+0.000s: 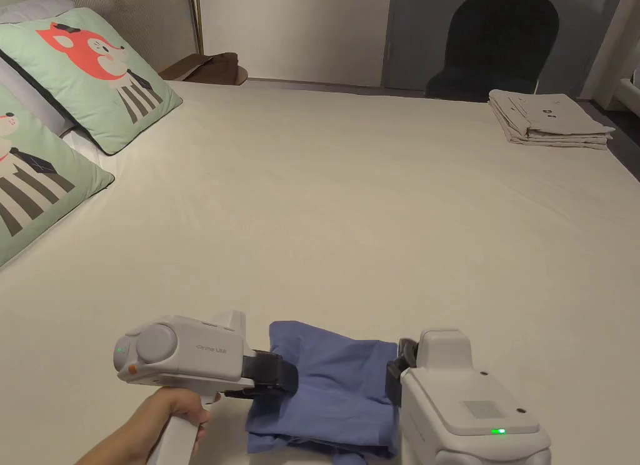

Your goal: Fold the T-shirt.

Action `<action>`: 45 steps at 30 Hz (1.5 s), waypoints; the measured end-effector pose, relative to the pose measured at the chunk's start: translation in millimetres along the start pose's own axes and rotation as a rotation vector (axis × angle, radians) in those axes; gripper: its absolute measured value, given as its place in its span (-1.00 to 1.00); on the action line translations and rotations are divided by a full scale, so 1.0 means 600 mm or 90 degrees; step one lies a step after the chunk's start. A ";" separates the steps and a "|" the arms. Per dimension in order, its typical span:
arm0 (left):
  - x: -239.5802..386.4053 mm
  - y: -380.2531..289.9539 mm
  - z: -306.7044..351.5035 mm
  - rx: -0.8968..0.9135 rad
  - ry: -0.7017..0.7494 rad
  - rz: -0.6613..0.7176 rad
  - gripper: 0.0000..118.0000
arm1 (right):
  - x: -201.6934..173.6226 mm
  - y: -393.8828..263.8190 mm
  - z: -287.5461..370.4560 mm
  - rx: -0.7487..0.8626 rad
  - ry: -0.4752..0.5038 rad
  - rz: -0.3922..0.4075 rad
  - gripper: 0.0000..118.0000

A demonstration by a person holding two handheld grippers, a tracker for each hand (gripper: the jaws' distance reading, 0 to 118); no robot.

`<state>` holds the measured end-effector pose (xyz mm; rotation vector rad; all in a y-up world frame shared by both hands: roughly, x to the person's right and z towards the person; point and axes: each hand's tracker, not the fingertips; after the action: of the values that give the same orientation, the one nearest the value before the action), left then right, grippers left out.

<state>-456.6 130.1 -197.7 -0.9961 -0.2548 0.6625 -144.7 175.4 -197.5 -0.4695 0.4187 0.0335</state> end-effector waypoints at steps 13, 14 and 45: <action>-0.144 0.085 0.134 0.004 0.153 -0.048 -0.70 | -0.039 0.116 0.014 0.119 -0.003 0.052 -1.00; -0.159 0.091 0.146 0.008 0.163 -0.047 -0.70 | -0.048 0.118 0.007 0.121 -0.002 0.055 -1.00; -0.440 0.153 0.411 0.125 0.415 0.060 0.85 | -0.279 0.118 -0.138 0.124 0.098 0.084 -1.00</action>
<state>-818.7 170.8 -118.1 -0.9866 0.4245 0.4079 -338.2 212.7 -228.2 -0.2529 0.5973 0.0832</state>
